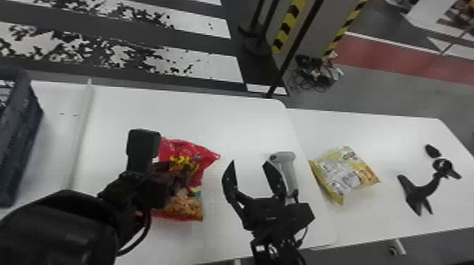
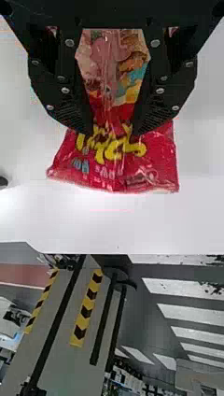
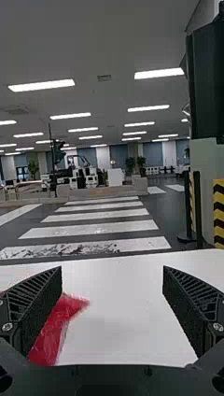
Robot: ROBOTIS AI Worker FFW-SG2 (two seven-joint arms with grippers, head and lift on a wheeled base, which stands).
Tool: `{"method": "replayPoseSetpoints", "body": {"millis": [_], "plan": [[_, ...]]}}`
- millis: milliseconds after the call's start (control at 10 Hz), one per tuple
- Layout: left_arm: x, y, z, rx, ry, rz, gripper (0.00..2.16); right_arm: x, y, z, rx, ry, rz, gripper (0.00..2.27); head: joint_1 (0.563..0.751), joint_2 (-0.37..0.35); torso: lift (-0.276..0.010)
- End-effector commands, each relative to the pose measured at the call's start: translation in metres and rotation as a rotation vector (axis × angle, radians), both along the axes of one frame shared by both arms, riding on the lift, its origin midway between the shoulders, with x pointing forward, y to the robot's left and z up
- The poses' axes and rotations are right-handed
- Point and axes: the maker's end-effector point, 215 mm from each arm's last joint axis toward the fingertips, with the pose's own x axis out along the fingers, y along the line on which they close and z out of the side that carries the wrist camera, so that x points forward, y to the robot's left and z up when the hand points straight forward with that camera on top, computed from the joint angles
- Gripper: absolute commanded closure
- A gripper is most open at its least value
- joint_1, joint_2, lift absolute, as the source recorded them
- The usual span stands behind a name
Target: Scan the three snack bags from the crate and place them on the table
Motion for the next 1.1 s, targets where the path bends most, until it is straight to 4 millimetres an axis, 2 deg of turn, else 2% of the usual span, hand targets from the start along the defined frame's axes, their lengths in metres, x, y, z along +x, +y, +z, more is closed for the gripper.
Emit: {"method": "replayPoseSetpoints", "body": {"millis": [0,100,200,300,500,700,800,1000], "plan": [[0.009,0.005,0.019,-0.029,-0.044,0.029,0.03,0.000,0.000,0.000,0.005,0.001,-0.002,0.09,0.695,-0.350,-0.062],[0.016,0.013,0.035,-0.031,-0.094,0.049,0.03,0.000,-0.001,0.000,0.003,0.007,-0.001,0.09,0.695,-0.350,-0.062],[0.032,0.028,0.060,0.003,-0.223,0.082,0.03,0.000,-0.001,-0.004,0.012,0.036,0.000,0.09,0.695,-0.342,-0.062],[0.041,0.048,0.083,0.054,-0.356,0.114,0.03,0.000,0.000,0.000,0.013,0.037,0.004,0.09,0.695,-0.325,-0.062],[0.049,0.094,0.111,0.086,-0.527,0.161,0.04,0.000,0.003,0.003,0.019,0.048,0.011,0.09,0.695,-0.284,-0.062],[0.044,0.150,0.122,0.096,-0.635,0.216,0.04,0.001,0.007,0.006,0.037,0.065,0.028,0.09,0.695,-0.220,-0.062],[0.034,0.179,0.131,0.098,-0.696,0.236,0.04,0.002,0.010,0.003,0.048,0.096,0.042,0.09,0.695,-0.181,-0.062],[0.012,0.211,0.137,0.093,-0.756,0.260,0.04,0.002,0.017,-0.010,0.080,0.165,0.071,0.09,0.695,-0.117,-0.062]]}}
